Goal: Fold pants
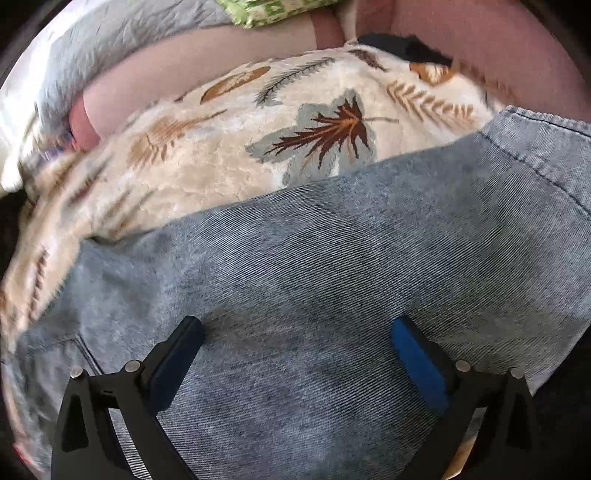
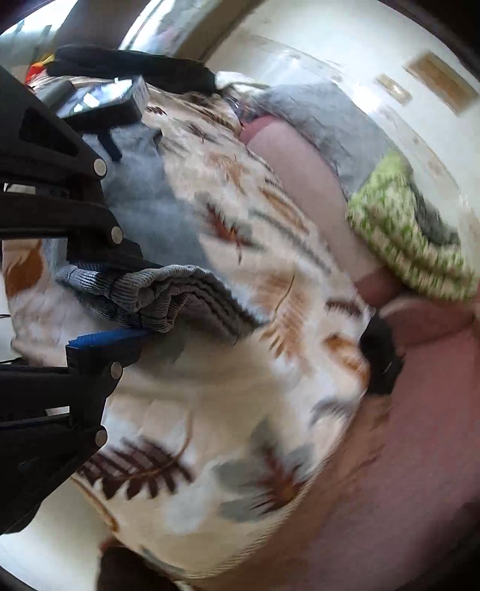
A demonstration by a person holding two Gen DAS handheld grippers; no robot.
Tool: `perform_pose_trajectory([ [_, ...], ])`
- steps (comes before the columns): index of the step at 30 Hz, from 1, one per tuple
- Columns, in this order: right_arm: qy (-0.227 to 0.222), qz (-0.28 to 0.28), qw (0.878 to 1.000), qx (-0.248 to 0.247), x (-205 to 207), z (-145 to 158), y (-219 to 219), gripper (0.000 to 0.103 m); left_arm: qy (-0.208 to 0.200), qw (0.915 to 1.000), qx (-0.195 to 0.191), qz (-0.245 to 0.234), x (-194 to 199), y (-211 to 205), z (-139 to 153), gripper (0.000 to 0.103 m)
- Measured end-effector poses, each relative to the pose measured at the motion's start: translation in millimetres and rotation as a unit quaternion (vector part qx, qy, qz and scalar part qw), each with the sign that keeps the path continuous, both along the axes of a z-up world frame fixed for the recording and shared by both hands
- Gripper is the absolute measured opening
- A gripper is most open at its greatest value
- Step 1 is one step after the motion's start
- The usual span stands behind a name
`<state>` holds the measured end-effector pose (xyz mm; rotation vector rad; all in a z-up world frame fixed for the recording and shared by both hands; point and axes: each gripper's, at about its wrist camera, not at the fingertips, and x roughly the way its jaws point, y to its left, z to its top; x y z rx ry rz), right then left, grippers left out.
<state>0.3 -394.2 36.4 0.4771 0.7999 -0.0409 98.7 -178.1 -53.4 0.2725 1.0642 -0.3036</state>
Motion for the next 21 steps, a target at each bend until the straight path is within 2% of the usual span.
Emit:
perform_pose_trajectory([
  [4,-0.052,0.075,0.994,-0.059,11,47,77,0.027,-0.037,0.9943,-0.076,0.065,-14,62,30,0.100],
  [6,-0.073,0.124,0.986,-0.079,10,56,121,0.027,-0.058,0.9865,-0.104,0.113,-22,108,43,0.100],
  [7,-0.078,0.153,0.981,-0.089,10,57,147,0.027,-0.071,0.9796,-0.116,0.148,-29,139,50,0.100],
  [9,-0.079,0.212,0.969,-0.098,9,44,202,0.027,-0.086,0.9662,-0.128,0.206,-38,188,57,0.100],
  [11,-0.056,0.262,0.959,-0.090,13,10,250,0.030,-0.099,0.9525,-0.125,0.259,-53,238,62,0.100],
  [12,-0.038,0.283,0.954,-0.091,17,-13,270,0.030,-0.102,0.9494,-0.122,0.271,-57,249,62,0.100],
  [13,-0.017,0.298,0.950,-0.089,21,-34,283,0.036,-0.103,0.9459,-0.118,0.284,-64,263,63,0.100],
  [14,0.025,0.312,0.947,-0.074,27,-63,294,0.037,-0.103,0.9445,-0.116,0.289,-67,272,63,0.100],
  [15,0.043,0.311,0.948,-0.061,27,-75,295,0.038,-0.101,0.9441,-0.117,0.291,-71,277,65,0.100],
  [16,0.023,0.303,0.952,-0.048,22,-76,290,0.038,-0.099,0.9443,-0.121,0.290,-73,280,67,0.100],
  [19,0.019,0.301,0.953,0.012,12,-62,263,0.063,-0.103,0.9481,-0.129,0.272,-75,270,74,0.100],
  [21,0.002,0.281,0.959,0.046,6,-47,236,0.064,-0.101,0.9529,-0.149,0.244,-68,249,80,0.100],
])
